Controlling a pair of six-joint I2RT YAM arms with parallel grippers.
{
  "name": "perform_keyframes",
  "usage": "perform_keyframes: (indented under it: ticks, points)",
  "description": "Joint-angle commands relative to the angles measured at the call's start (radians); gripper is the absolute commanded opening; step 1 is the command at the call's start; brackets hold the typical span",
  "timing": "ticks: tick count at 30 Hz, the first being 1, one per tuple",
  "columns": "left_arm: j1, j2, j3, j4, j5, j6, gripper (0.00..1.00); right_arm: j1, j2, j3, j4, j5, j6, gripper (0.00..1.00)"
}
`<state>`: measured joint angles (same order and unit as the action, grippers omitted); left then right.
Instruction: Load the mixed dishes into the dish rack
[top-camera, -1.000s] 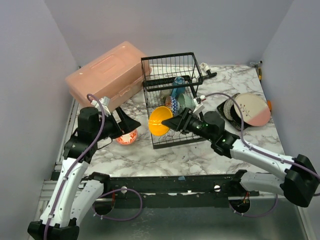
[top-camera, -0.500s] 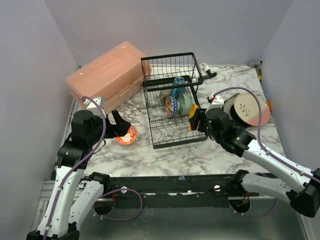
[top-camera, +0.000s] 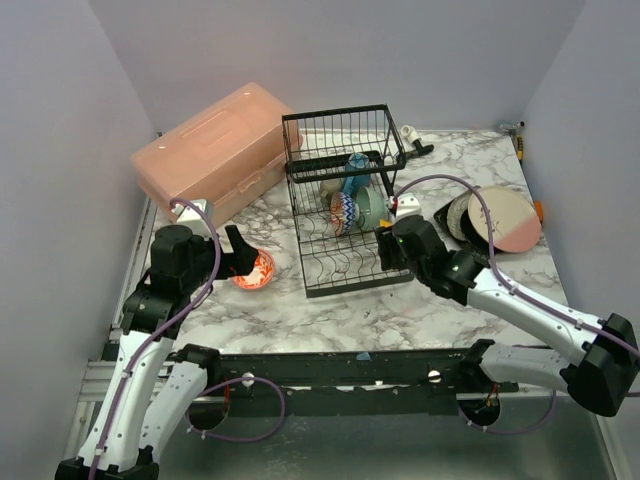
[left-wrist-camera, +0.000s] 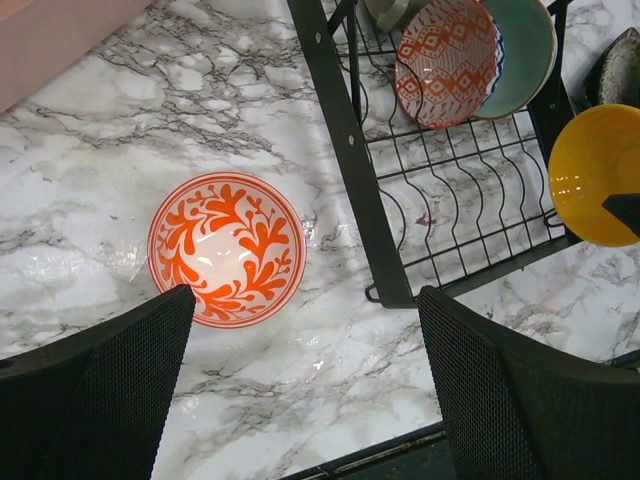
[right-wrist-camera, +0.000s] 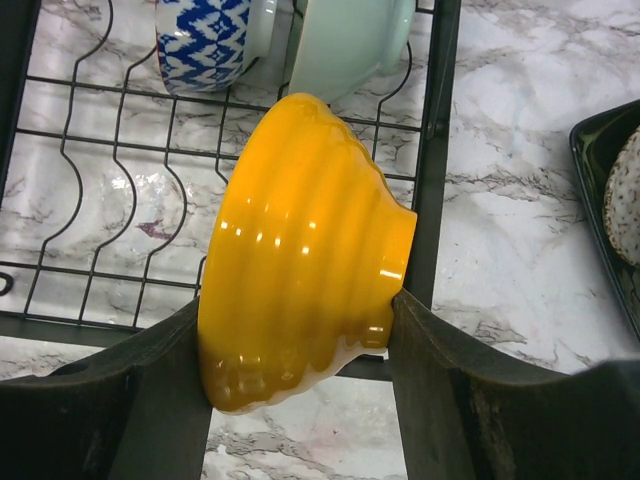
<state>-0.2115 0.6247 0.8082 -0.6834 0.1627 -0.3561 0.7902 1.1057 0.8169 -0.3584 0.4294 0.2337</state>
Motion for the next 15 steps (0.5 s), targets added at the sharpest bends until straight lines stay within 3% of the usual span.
perform_keyframes:
  ticks: [1, 12, 15]
  points:
    - [-0.001, -0.001, -0.011, 0.038, -0.026, 0.019, 0.92, 0.0, 0.041, 0.023, 0.061, -0.019, -0.026, 0.0]
    - [0.0, 0.009, -0.017, 0.045, -0.012, 0.017, 0.91, 0.0, 0.088, 0.063, 0.111, -0.133, 0.072, 0.0]
    - [0.0, 0.011, -0.017, 0.045, -0.012, 0.017, 0.91, 0.001, 0.113, 0.07, 0.167, -0.284, 0.128, 0.0]
